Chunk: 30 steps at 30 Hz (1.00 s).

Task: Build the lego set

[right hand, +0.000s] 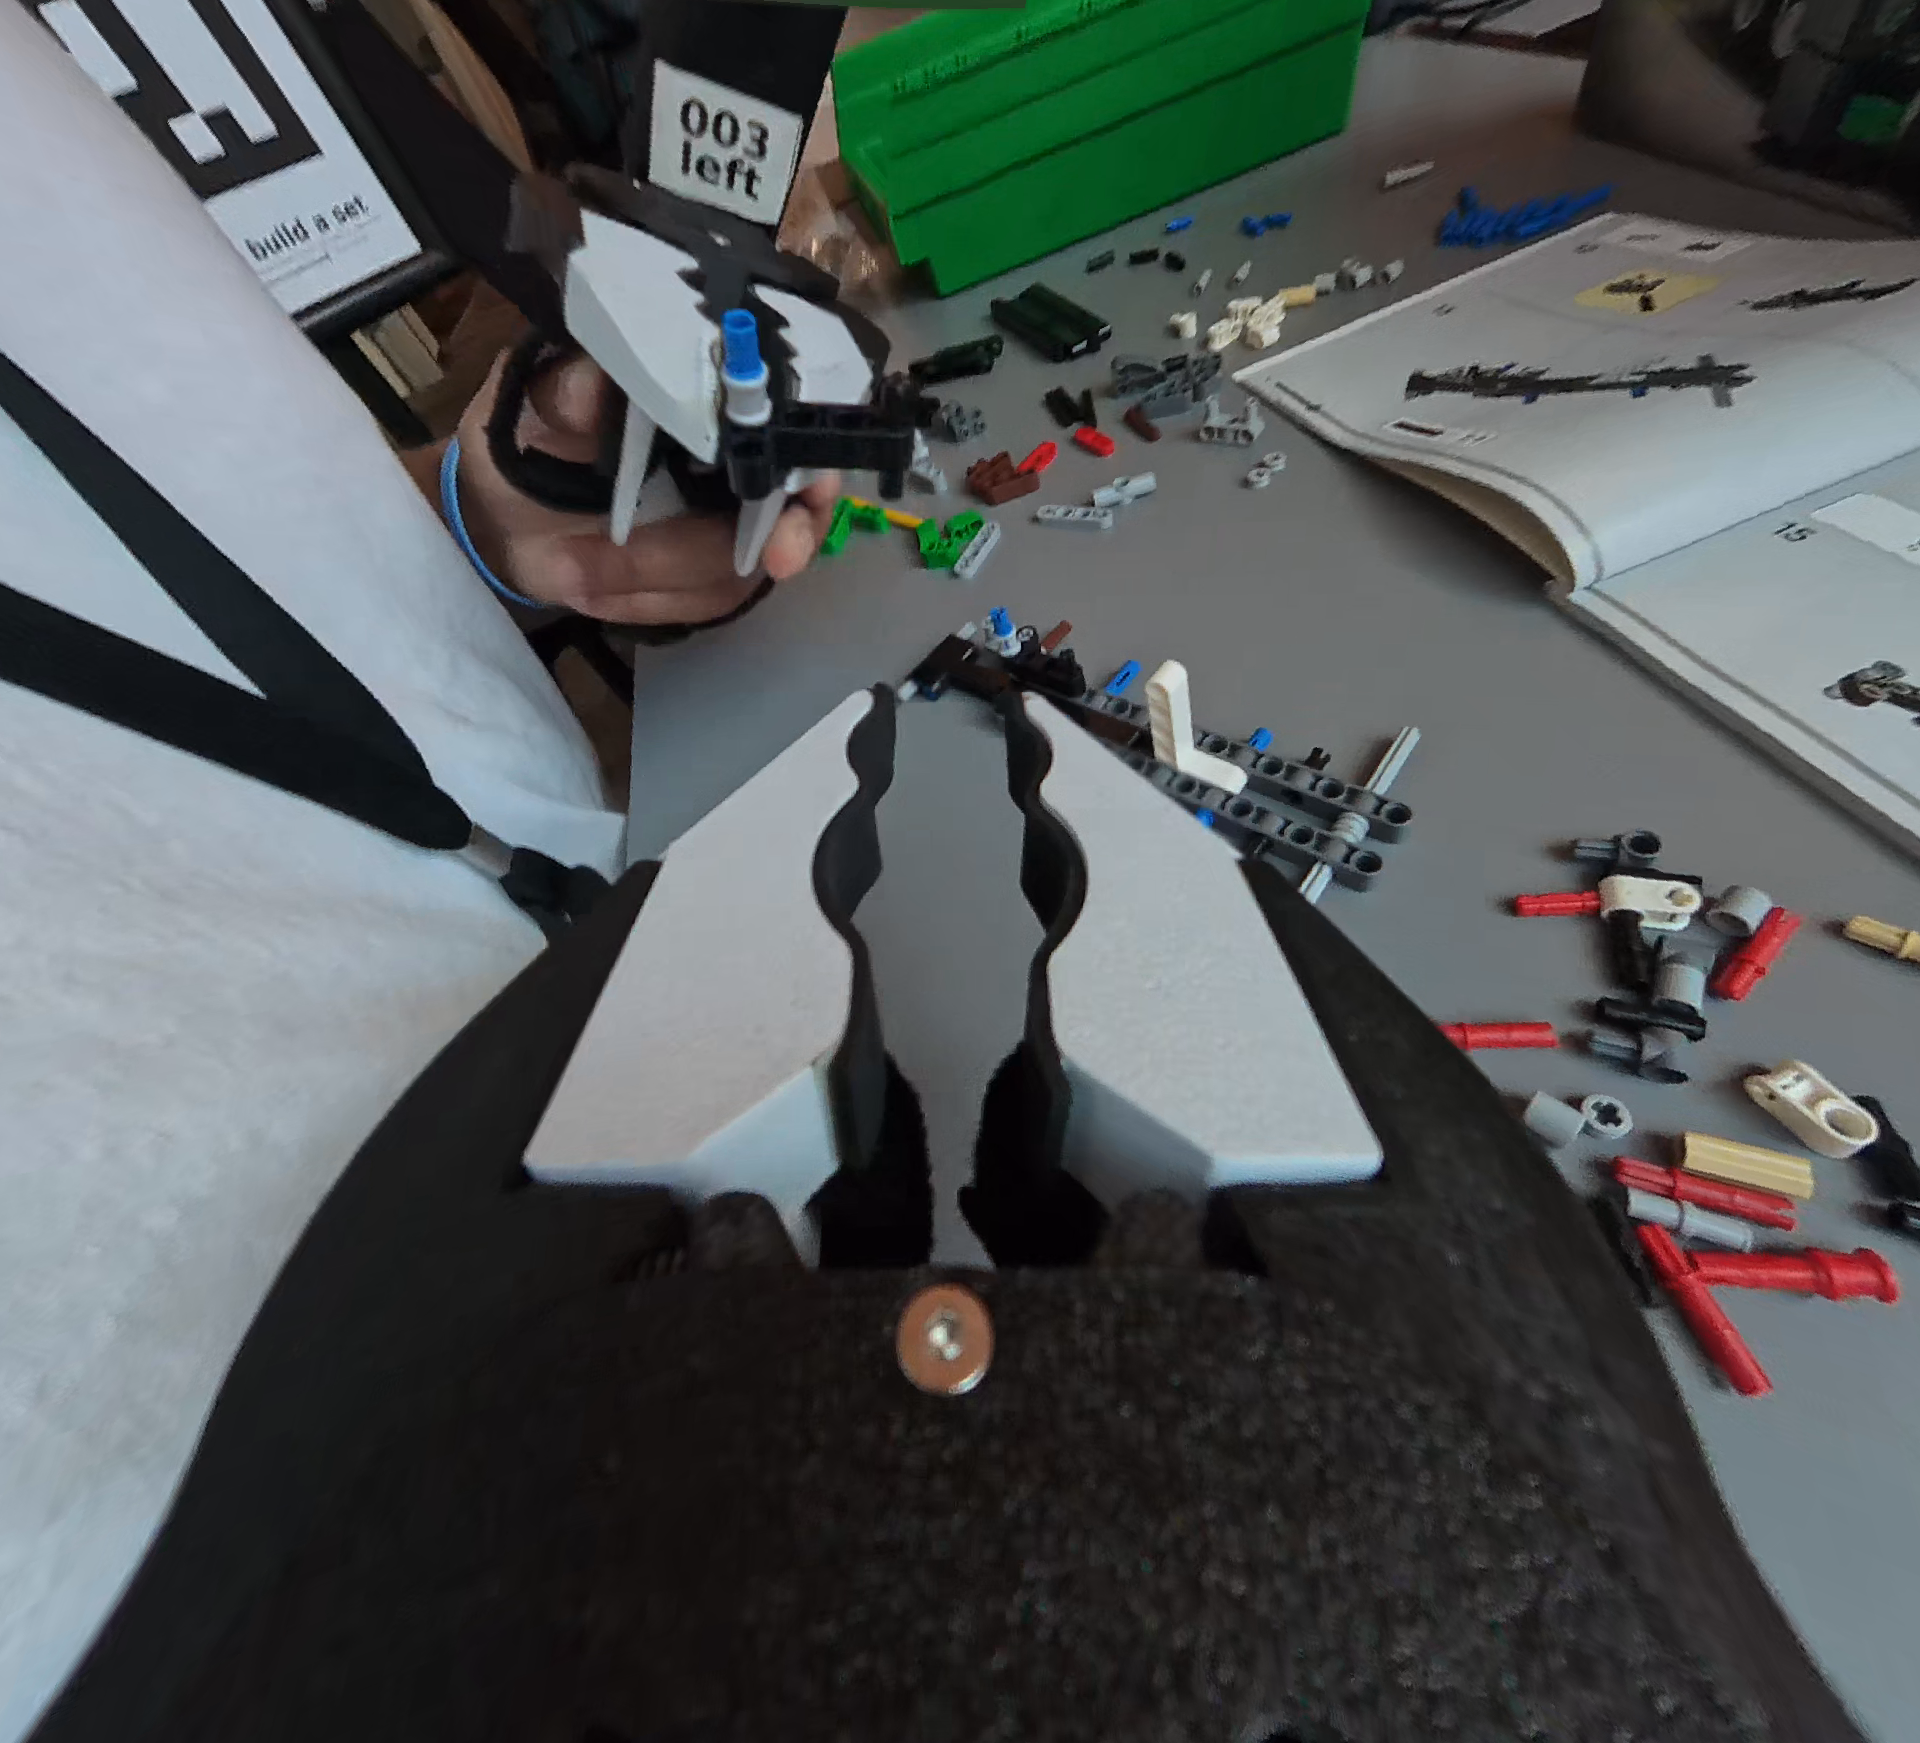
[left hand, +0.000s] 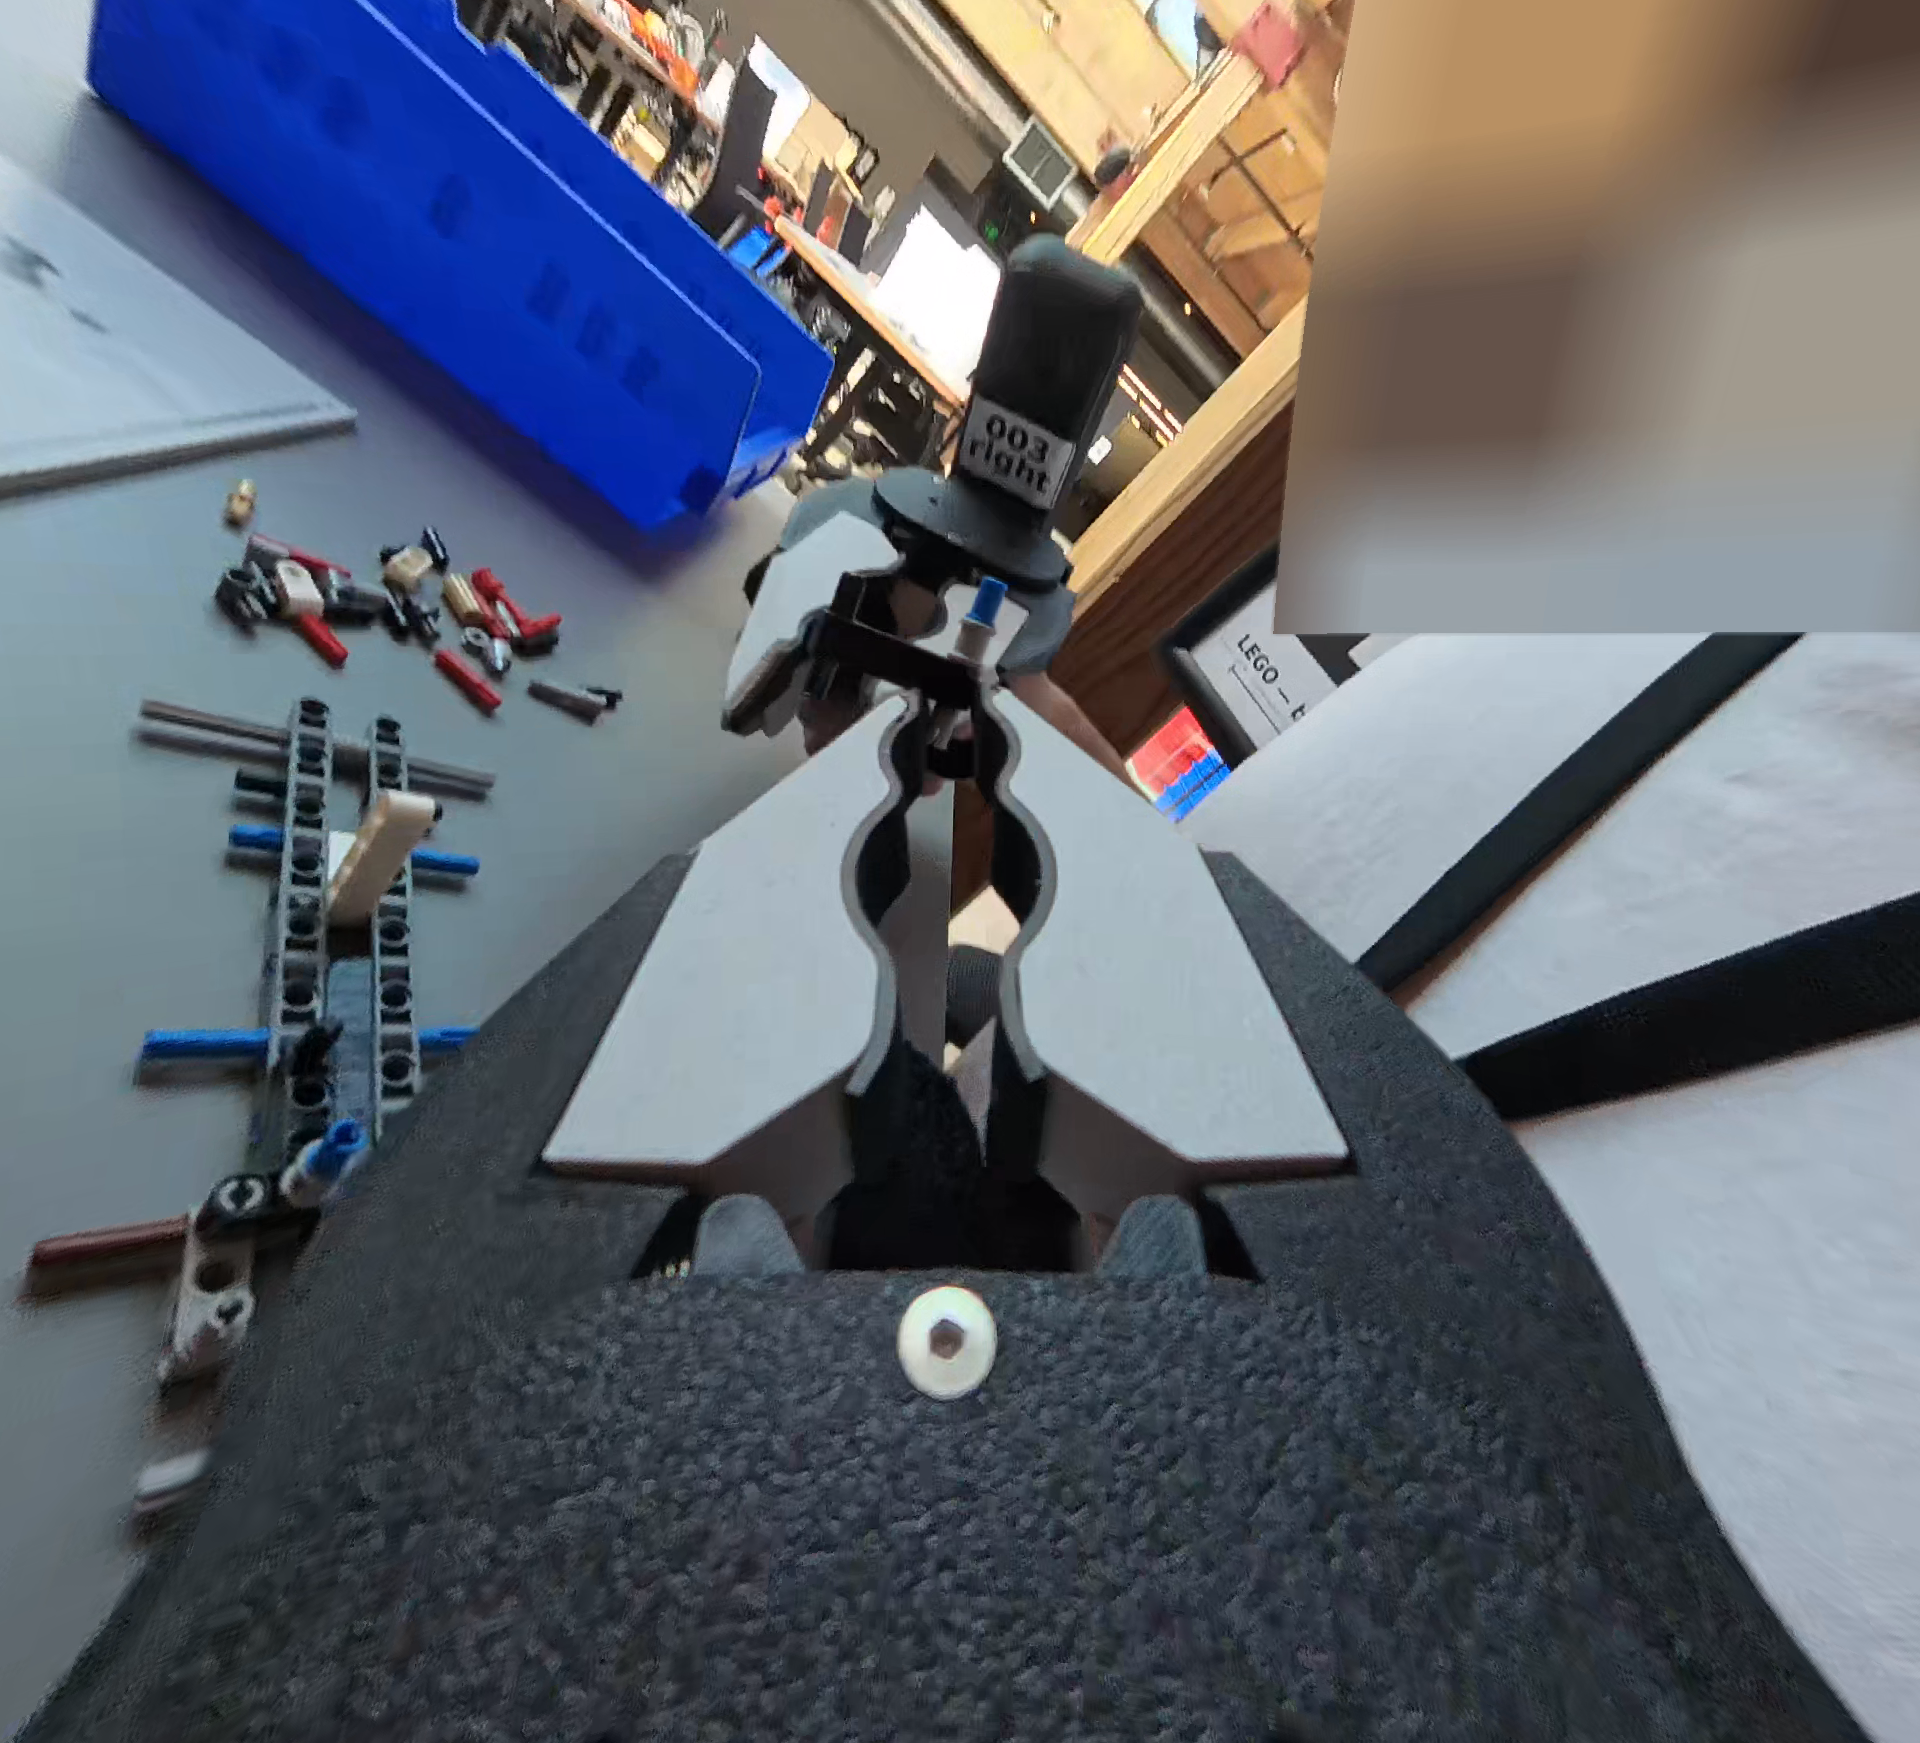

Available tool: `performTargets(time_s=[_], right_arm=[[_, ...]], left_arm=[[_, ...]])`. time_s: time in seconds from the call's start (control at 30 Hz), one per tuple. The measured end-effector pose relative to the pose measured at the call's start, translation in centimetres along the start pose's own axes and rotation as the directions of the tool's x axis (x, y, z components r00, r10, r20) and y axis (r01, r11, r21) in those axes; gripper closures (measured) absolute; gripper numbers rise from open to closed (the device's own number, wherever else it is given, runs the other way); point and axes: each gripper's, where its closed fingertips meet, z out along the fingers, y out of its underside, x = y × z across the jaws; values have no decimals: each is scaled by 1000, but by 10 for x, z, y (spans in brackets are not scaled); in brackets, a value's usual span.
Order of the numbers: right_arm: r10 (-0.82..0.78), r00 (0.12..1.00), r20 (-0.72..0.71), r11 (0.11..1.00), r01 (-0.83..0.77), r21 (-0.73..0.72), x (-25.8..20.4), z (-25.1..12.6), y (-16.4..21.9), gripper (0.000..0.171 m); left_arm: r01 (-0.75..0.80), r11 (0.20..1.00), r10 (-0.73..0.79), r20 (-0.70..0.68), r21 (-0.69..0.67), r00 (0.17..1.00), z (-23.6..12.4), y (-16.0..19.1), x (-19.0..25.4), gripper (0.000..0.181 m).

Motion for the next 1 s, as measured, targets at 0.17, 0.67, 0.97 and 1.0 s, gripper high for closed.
performTargets(time_s=[0.17, 0.67, 0.97, 1.0], right_arm=[[71, 996, -50, 977, -59, 206, 8, -3, -27, 153], [28, 998, -51, 932, -8, 361, 0, 4, -69, 161], [121, 993, -3, 934, -113, 339, 0, 11, -65, 167], [124, 992, -16, 941, -113, 319, 0, 11, -63, 167]], left_arm=[[74, 988, -68, -50, 138, 996, 4, -22, -8, 175], [288, 914, -237, -203, 284, 950, -2, -40, -21, 177], [275, 928, -236, -172, 253, 956, 1, -25, -22, 177], [268, 931, -234, -157, 248, 959, 1, -23, -23, 176]])
